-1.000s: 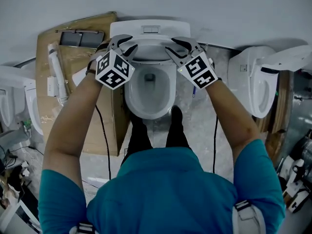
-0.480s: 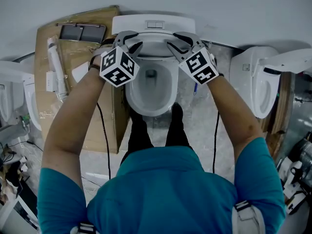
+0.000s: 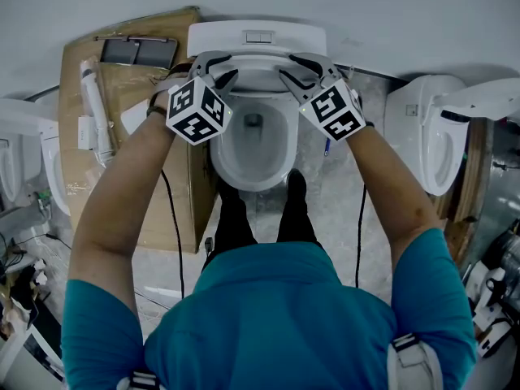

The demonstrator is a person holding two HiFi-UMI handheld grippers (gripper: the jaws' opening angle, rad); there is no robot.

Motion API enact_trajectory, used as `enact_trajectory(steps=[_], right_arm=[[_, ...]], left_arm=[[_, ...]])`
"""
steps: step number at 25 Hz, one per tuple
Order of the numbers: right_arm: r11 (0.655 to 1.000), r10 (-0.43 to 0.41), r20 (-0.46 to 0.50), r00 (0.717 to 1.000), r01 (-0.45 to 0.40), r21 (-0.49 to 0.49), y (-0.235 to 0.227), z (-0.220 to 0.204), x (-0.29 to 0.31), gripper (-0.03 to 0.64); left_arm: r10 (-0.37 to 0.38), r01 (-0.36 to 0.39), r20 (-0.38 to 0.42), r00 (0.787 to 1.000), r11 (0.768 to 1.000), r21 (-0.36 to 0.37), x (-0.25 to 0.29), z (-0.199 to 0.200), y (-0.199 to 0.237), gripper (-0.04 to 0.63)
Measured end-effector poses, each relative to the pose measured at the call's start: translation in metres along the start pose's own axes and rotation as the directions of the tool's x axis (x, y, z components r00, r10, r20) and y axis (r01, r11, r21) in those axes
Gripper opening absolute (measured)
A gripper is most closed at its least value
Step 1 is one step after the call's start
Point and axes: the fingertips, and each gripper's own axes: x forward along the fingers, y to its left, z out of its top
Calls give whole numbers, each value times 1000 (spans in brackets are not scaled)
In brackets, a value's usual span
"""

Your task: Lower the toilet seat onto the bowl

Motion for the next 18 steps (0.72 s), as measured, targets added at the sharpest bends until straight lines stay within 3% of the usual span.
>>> enact_trajectory(steps=[9, 18], right_arm=[[998, 16, -41, 999, -18, -52, 5, -5, 1, 124], [995, 57, -48, 997, -61, -82, 18, -9, -9, 55]], left_arm=[[-34, 34, -9, 999, 999, 22, -5, -3, -8, 109], [-83, 85, -31, 996, 995, 61, -8, -3, -24, 109]])
